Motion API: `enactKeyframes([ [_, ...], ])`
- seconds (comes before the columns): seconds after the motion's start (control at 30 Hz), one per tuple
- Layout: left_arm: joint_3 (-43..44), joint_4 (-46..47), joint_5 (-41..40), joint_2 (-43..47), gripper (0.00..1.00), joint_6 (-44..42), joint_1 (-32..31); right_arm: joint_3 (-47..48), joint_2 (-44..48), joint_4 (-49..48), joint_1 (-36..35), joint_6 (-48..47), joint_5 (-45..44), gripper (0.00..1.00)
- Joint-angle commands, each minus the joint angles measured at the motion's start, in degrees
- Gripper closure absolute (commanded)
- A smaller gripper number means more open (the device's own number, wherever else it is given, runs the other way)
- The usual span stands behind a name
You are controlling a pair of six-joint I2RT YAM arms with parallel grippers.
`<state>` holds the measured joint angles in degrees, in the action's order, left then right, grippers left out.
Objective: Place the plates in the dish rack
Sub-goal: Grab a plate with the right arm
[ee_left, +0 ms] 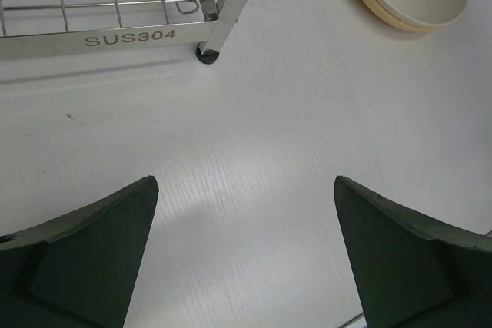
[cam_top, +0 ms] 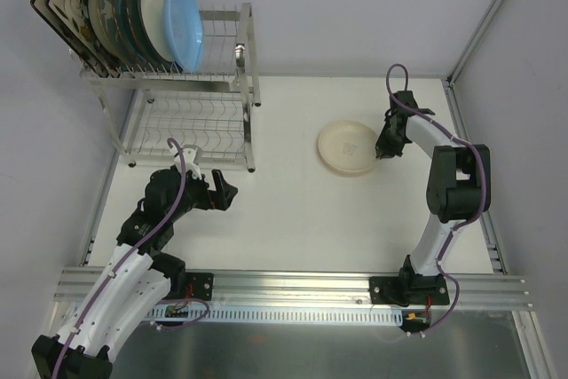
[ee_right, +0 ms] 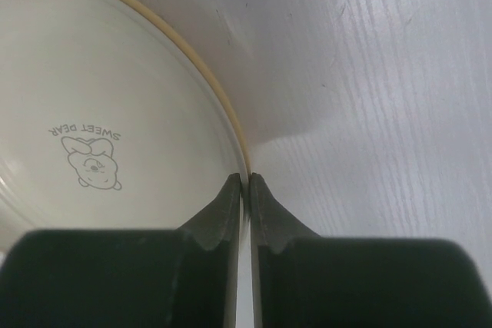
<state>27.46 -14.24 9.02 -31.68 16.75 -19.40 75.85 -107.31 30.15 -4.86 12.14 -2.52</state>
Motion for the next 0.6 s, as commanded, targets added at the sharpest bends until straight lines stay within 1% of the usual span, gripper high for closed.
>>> enactKeyframes([
  [0.0,0.22,1.94,1.62,0.74,0.01,1.26,0.33,1.75,2.36,3.77,-0.15,0.51,-0.55,0.98],
  [0.07,0.31,1.94,1.71,0.74,0.01,1.61,0.41,2.45,2.45,5.44,-0.06,0.34,-0.55,0.99],
  [0.27,0.49,1.94,1.88,0.83,0.01,2.41,0.33,4.91,2.54,8.96,-0.15,-0.19,-0.99,0.98],
  [0.4,0.66,1.94,1.97,0.92,0.01,3.11,0.33,5.88,2.72,10.45,-0.15,-0.54,-1.08,0.99],
  [0.5,0.66,1.94,1.88,0.83,0.01,3.46,0.33,6.59,2.45,11.42,-0.23,-0.89,-0.81,0.96],
  [0.57,0.57,1.94,1.97,0.66,0.01,3.81,0.33,6.85,1.93,11.95,-0.23,-1.24,-0.46,0.96],
])
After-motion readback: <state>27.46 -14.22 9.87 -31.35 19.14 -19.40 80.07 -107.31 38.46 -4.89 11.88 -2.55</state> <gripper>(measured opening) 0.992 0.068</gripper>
